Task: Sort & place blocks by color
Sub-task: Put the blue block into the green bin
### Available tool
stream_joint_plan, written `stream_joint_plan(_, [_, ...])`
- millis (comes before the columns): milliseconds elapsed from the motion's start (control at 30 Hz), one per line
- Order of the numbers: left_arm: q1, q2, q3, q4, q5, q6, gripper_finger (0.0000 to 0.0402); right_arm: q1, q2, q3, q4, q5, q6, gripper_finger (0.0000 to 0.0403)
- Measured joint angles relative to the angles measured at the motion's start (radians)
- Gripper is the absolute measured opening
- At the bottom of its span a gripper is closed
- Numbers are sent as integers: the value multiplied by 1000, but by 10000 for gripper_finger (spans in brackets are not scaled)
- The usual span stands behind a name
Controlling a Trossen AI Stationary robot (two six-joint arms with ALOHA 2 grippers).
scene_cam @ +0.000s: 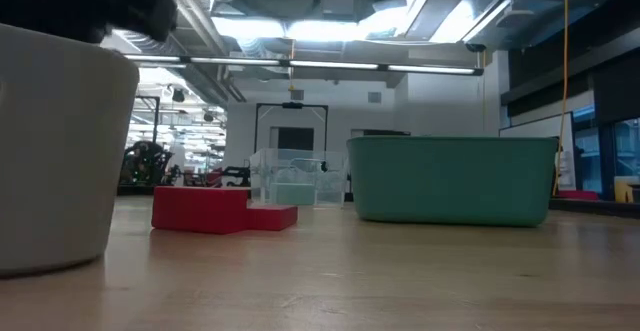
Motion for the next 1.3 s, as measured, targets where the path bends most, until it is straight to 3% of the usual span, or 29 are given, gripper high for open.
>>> stream_joint_plan(300, [-30,-32,-1,6,41,-111,185,0,0,0,-1,0,0,241])
stream_joint_plan(500, [-66,-32,-25,16,10,-177,225,0,0,0,-1,0,0,241])
stream_joint_plan(667, [-75,-32,-87,131,58,-225,232,0,0,0,-1,0,0,241])
stream_joint_plan(833, [-77,-32,-94,98,10,-232,230,0,0,0,-1,0,4,241])
stream_joint_plan(1300, [-76,9,-93,80,33,-227,232,0,0,0,-1,0,3,241])
